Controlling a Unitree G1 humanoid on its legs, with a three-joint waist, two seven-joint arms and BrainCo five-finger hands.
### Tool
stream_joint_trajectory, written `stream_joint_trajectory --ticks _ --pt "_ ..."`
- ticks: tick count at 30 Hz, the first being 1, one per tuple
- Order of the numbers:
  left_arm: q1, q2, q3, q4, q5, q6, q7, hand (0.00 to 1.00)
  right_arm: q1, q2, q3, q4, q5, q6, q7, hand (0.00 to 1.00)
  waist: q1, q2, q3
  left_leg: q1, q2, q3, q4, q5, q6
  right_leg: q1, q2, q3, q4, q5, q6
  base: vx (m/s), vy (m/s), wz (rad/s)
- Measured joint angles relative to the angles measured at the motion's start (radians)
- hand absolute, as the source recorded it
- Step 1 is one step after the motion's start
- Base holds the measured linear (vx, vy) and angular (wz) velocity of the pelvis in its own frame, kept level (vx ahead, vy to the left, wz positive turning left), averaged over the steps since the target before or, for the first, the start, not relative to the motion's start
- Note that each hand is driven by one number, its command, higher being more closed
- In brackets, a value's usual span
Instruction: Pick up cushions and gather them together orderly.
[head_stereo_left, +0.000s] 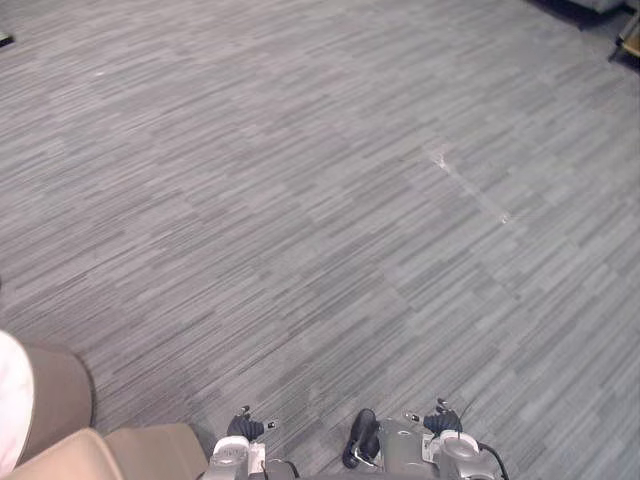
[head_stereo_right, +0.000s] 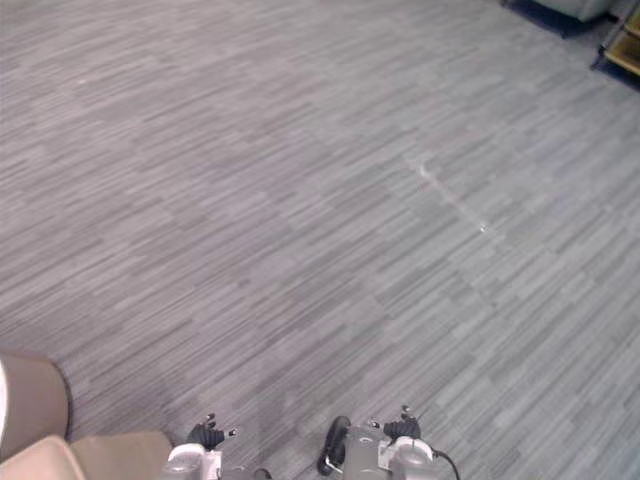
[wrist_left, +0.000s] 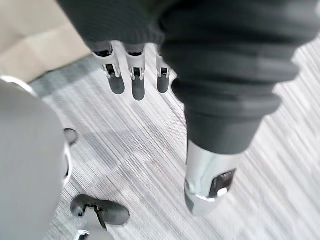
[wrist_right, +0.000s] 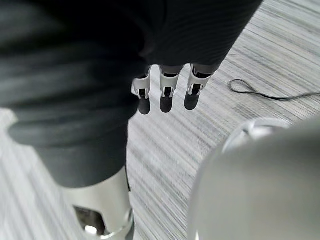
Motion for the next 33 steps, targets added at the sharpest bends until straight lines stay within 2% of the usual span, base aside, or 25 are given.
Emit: stream_joint_trajectory --ticks 1,2,4,6,8,10,11,12,13,15,16,17,18,19,21,22,24,26,27,28,29,30,31,32,33 --pt "0.001 -0.007 -0.001 -0.02 0.001 -0.001 -0.005 0.0 0.005 -0.005 -0.001 0.0 0.006 0.001 -0.003 0.0 0.005 0.007 0.014 -0.09 0.06 -0.056 0.262 0.007 0.057 0.064 0.034 0.037 -0.043 0.001 -0.012 0.25 -0.096 -0.85" --pt "0.001 -0.008 0.0 -0.029 0.001 -0.001 -0.006 0.0 0.006 -0.01 -0.001 0.0 0.006 0.003 -0.003 0.0 0.008 0.011 0.017 -0.121 0.067 -0.084 0.351 -0.011 0.078 0.084 0.044 0.06 -0.053 -0.004 -0.02 0.23 -0.017 -1.02" --pt "0.002 -0.007 -0.004 -0.056 0.002 -0.004 -0.006 0.0 0.013 -0.01 -0.001 -0.001 0.013 0.004 -0.006 0.0 0.015 0.012 0.03 -0.216 0.028 -0.171 0.479 -0.063 0.067 0.147 0.058 0.127 -0.078 -0.019 -0.037 0.21 0.025 -0.99" --pt "0.002 -0.002 -0.027 -0.087 0.001 -0.008 -0.005 0.0 0.015 -0.009 -0.003 0.003 0.034 0.008 -0.005 0.0 0.034 0.006 0.035 -0.312 -0.039 -0.222 0.401 -0.093 0.07 0.202 0.057 0.21 -0.116 -0.022 -0.042 0.25 0.065 -1.11" --pt "0.004 -0.004 -0.03 -0.107 0.0 -0.012 -0.005 0.0 0.023 -0.006 -0.026 0.005 0.036 0.012 -0.005 0.0 0.062 0.005 0.036 -0.381 -0.126 -0.311 0.142 -0.082 0.065 0.233 0.043 0.305 -0.143 -0.035 -0.023 0.31 0.155 -1.29" --pt "0.006 -0.006 -0.03 -0.113 -0.001 -0.02 -0.005 0.0 0.023 -0.005 -0.039 0.004 0.036 0.014 -0.005 0.0 0.064 0.005 0.036 -0.393 -0.179 -0.391 -0.123 0.003 0.031 0.256 0.025 0.37 -0.164 -0.052 0.002 0.31 0.166 -1.11" --pt "0.012 -0.003 -0.028 -0.112 -0.001 -0.023 -0.005 0.0 0.024 -0.01 -0.038 0.008 0.036 0.015 -0.005 0.0 0.069 0.005 0.035 -0.39 -0.185 -0.402 -0.209 0.095 0.012 0.278 0.019 0.412 -0.184 -0.064 0.017 0.44 0.239 -1.13" --pt "0.022 -0.001 -0.028 -0.11 -0.001 -0.026 -0.005 0.0 0.025 -0.005 -0.036 0.009 0.036 0.015 -0.005 0.0 0.073 -0.004 0.028 -0.374 -0.192 -0.395 -0.218 0.168 0.031 0.297 0.009 0.445 -0.199 -0.076 0.031 0.61 0.28 -0.94" --pt "0.021 0.017 -0.028 -0.106 0.0 -0.026 -0.006 0.0 0.028 0.011 -0.038 0.009 0.036 0.014 -0.003 0.0 0.066 -0.028 0.013 -0.377 -0.226 -0.393 -0.195 0.15 0.077 0.307 -0.023 0.462 -0.204 -0.081 0.047 0.56 0.216 -0.57" --pt "0.017 0.025 -0.024 -0.107 -0.001 -0.026 -0.007 0.0 0.045 0.015 -0.04 0.008 0.035 0.015 0.0 0.0 0.066 -0.054 0.009 -0.389 -0.245 -0.366 -0.126 0.078 0.11 0.284 -0.052 0.479 -0.123 -0.086 0.07 0.57 0.164 -0.31" --pt "0.015 0.027 -0.023 -0.106 -0.001 -0.026 -0.007 0.0 0.052 0.014 -0.041 0.007 0.034 0.014 0.0 0.0 0.073 -0.064 0.009 -0.363 -0.247 -0.336 -0.108 0.044 0.123 0.238 -0.055 0.502 0.018 -0.102 0.104 0.64 0.187 -0.42" --pt "0.015 0.031 -0.023 -0.102 -0.001 -0.025 -0.006 0.0 0.052 0.015 -0.041 0.006 0.034 0.014 0.0 0.0 0.073 -0.072 0.011 -0.332 -0.251 -0.317 -0.11 0.017 0.129 0.192 -0.059 0.509 0.157 -0.099 0.184 0.51 0.147 -0.56" --pt "0.014 0.036 -0.026 -0.1 0.0 -0.021 -0.005 0.0 0.052 0.019 -0.04 -0.004 0.035 0.011 0.002 0.0 0.069 -0.075 0.014 -0.274 -0.255 -0.302 -0.113 -0.015 0.136 0.108 -0.071 0.505 0.375 -0.063 0.33 0.6 0.132 -0.6" --pt "0.016 0.038 -0.041 -0.09 0.01 -0.005 -0.004 0.0 0.052 0.02 -0.038 -0.037 0.032 0.002 0.005 0.0 0.057 -0.07 0.017 -0.184 -0.255 -0.293 -0.131 -0.052 0.14 0.018 -0.085 0.462 0.603 -0.059 0.339 0.5 0.094 -0.55" --pt "0.015 0.039 -0.066 -0.081 0.01 -0.001 -0.003 0.0 0.05 0.018 -0.036 -0.046 0.032 -0.005 0.007 0.0 0.051 -0.063 0.019 -0.09 -0.253 -0.287 -0.191 -0.059 0.138 -0.046 -0.114 0.372 0.665 -0.081 0.273 0.44 0.049 -0.36" --pt "0.003 0.037 -0.081 -0.071 0.009 -0.001 -0.004 0.0 0.034 0.009 -0.03 -0.045 0.032 -0.01 0.009 0.0 0.045 -0.047 0.028 0.001 -0.237 -0.275 -0.265 -0.059 0.138 -0.085 -0.129 0.28 0.604 -0.118 0.199 0.49 -0.016 -0.25" --pt "-0.008 0.039 -0.098 -0.072 0.009 -0.003 -0.003 0.0 0.016 0.006 -0.024 -0.042 0.032 -0.01 0.01 0.0 0.038 -0.042 0.031 0.069 -0.209 -0.26 -0.32 -0.059 0.138 -0.153 -0.125 0.182 0.434 -0.127 0.155 0.6 -0.085 -0.11" --pt "-0.02 0.04 -0.102 -0.072 0.009 -0.004 -0.003 0.0 -0.004 -0.002 -0.018 -0.043 0.033 -0.015 0.011 0.0 0.019 -0.037 0.034 0.109 -0.178 -0.263 -0.357 -0.059 0.138 -0.224 -0.101 0.162 0.2 -0.036 0.138 0.51 -0.155 0.15" --pt "-0.016 0.041 -0.108 -0.069 0.009 -0.005 -0.003 0.0 -0.009 -0.01 -0.016 -0.041 0.032 -0.013 0.01 0.0 0.003 -0.039 0.033 0.136 -0.173 -0.27 -0.379 -0.06 0.136 -0.232 -0.084 0.174 0.022 0.075 0.14 0.56 -0.211 0.29" --pt "-0.01 0.043 -0.117 -0.058 0.01 -0.005 -0.003 0.0 0.006 -0.02 -0.013 -0.033 0.032 -0.009 0.009 0.0 0.0 -0.045 0.032 0.174 -0.178 -0.294 -0.388 -0.069 0.119 -0.225 -0.072 0.214 -0.087 0.265 0.128 0.71 -0.285 0.25" --pt "-0.011 0.026 -0.115 -0.039 0.016 -0.005 -0.004 0.0 0.01 -0.04 -0.013 -0.026 0.032 -0.007 0.01 0.0 -0.004 -0.026 0.031 0.201 -0.154 -0.317 -0.382 -0.075 0.109 -0.221 -0.049 0.225 -0.044 0.287 0.084 0.61 -0.235 0.0" --pt "-0.007 0.011 -0.113 -0.032 0.025 -0.006 -0.006 0.0 0.004 -0.052 -0.019 -0.021 0.031 -0.004 0.008 0.0 0.002 0.004 0.03 0.192 -0.129 -0.325 -0.346 -0.063 0.087 -0.233 -0.038 0.219 0.008 0.251 0.062 0.6 -0.256 -0.09" --pt "-0.008 0.0 -0.104 -0.031 0.03 -0.005 -0.004 0.0 0.0 -0.055 -0.036 -0.02 0.031 -0.002 0.007 0.0 0.0 0.013 0.035 0.167 -0.13 -0.346 -0.273 -0.039 0.05 -0.236 -0.04 0.217 0.057 0.198 0.062 0.57 -0.254 -0.14" --pt "-0.006 -0.015 -0.085 -0.033 0.03 -0.005 -0.004 0.0 0.005 -0.056 -0.043 -0.02 0.032 0.004 0.007 0.0 -0.002 0.019 0.037 0.116 -0.123 -0.362 -0.112 0.01 0.014 -0.212 -0.039 0.212 0.088 0.142 0.052 0.57 -0.267 0.04" --pt "-0.006 -0.028 -0.058 -0.035 0.029 -0.004 -0.004 0.0 0.013 -0.054 -0.039 -0.03 0.032 0.004 0.007 0.0 -0.006 0.025 0.038 0.046 -0.113 -0.376 0.062 0.078 0.002 -0.172 -0.037 0.208 0.083 0.113 0.046 0.57 -0.254 0.04"
